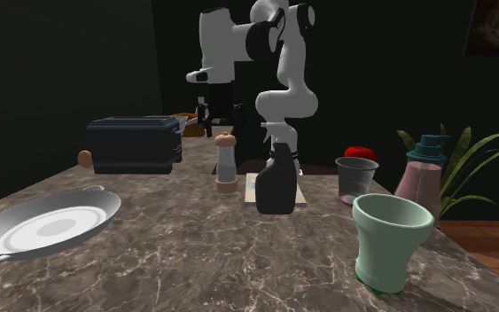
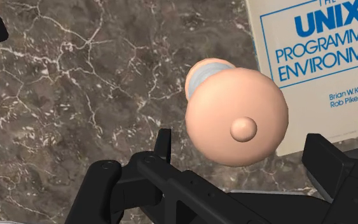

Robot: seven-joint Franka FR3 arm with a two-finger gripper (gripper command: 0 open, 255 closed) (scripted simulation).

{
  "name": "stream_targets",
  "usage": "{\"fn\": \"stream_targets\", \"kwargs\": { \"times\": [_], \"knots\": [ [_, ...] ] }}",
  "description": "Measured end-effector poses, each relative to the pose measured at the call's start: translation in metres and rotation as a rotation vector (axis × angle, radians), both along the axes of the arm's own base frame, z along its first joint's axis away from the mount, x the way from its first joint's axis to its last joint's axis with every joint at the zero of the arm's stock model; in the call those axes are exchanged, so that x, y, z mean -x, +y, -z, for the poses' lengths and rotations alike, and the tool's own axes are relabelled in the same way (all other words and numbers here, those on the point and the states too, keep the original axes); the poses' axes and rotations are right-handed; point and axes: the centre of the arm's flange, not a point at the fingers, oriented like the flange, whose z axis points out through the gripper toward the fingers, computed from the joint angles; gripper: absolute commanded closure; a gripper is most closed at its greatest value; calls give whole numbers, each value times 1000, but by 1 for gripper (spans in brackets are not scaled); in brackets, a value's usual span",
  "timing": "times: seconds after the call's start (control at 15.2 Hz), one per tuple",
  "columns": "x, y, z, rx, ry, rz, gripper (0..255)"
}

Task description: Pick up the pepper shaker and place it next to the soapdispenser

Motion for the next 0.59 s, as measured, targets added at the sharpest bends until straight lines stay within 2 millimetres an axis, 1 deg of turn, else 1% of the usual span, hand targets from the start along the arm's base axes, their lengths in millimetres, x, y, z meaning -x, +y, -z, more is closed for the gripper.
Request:
{"fn": "stream_targets", "kwargs": {
  "times": [0.2,0.53,0.59],
  "knots": [
    [1,1,13,0,0,0,0],
    [1,1,15,0,-1,0,0],
    [1,1,15,0,-1,0,255]
  ]
}}
